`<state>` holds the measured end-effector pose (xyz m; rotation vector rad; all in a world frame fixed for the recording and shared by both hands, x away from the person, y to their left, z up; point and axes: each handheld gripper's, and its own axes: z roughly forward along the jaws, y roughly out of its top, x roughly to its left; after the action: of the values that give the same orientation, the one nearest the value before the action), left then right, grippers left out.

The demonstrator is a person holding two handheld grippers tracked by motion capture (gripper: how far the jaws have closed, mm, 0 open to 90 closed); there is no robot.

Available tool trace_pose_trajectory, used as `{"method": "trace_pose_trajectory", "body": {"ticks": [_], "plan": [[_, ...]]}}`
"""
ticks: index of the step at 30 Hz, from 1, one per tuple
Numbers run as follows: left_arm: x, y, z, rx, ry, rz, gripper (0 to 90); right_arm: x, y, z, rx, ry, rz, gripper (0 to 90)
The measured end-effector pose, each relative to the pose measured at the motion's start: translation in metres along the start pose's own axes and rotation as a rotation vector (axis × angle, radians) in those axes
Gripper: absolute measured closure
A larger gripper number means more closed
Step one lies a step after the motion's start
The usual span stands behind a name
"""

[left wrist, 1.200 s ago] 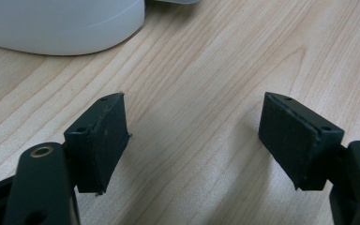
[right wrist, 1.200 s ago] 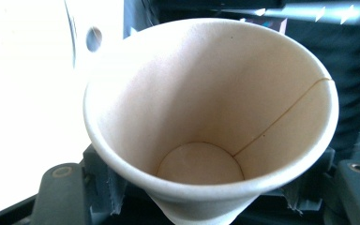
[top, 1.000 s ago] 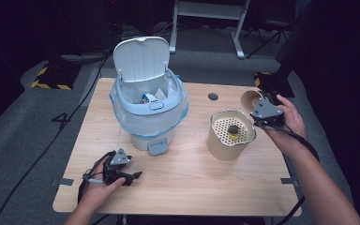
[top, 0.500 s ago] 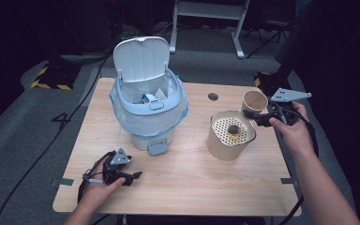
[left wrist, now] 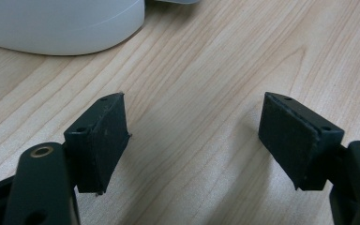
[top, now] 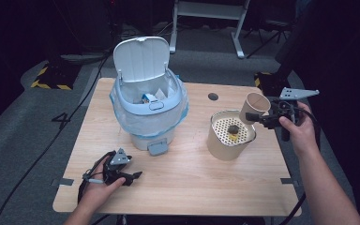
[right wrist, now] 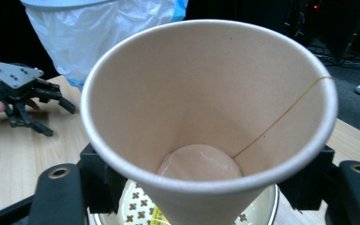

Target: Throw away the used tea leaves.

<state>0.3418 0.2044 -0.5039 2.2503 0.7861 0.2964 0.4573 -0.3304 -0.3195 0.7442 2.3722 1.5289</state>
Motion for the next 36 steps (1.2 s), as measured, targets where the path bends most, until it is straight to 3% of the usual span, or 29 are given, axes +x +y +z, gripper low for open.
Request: {"method": "trace_pose_trajectory", "body": {"ticks": [11, 24, 36], "plan": [[0.0, 0.0, 0.0, 0.0, 0.001, 0.0, 24.4, 0.008, 0.018, 0.006, -0.007, 0.033, -0.019, 29.2], [0.0, 0.0, 0.0, 0.0, 0.0, 0.0, 24.4, 0.02, 0.057, 0.018, 0.0, 0.045, -0.073, 29.2], [0.0, 0.0, 0.0, 0.0, 0.001, 0.0, 24.5, 0.034, 0.099, 0.046, 0.006, 0.076, -0.117, 29.1]]}}
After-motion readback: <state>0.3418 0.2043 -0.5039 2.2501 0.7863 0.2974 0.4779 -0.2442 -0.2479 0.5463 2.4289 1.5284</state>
